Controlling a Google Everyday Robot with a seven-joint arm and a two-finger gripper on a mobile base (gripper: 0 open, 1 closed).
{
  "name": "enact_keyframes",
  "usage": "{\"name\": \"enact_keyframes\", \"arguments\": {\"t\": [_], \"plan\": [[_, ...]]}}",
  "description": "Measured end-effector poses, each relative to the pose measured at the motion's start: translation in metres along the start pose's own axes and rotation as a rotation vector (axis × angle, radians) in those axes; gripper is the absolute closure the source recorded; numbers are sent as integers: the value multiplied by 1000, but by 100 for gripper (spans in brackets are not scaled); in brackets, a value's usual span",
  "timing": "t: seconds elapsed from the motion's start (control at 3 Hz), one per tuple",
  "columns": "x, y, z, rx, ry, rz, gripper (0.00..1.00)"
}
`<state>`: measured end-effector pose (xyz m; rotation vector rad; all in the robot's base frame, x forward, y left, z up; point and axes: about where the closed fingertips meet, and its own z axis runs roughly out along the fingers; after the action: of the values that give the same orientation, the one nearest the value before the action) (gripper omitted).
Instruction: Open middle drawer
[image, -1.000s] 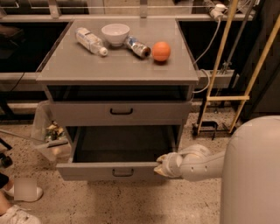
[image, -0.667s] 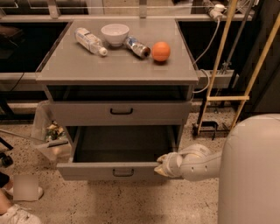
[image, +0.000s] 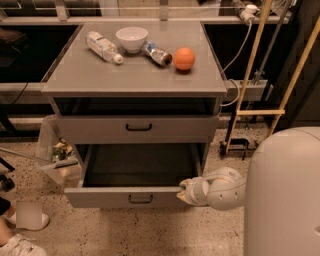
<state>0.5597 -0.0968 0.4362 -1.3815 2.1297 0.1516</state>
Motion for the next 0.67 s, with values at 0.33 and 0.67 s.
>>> {"name": "enact_keyframes", "arguments": {"t": [0.33,0.67], "plan": [[3,13,-1,-21,-10,14,100],[1,13,-4,-21,-10,14,100]]}}
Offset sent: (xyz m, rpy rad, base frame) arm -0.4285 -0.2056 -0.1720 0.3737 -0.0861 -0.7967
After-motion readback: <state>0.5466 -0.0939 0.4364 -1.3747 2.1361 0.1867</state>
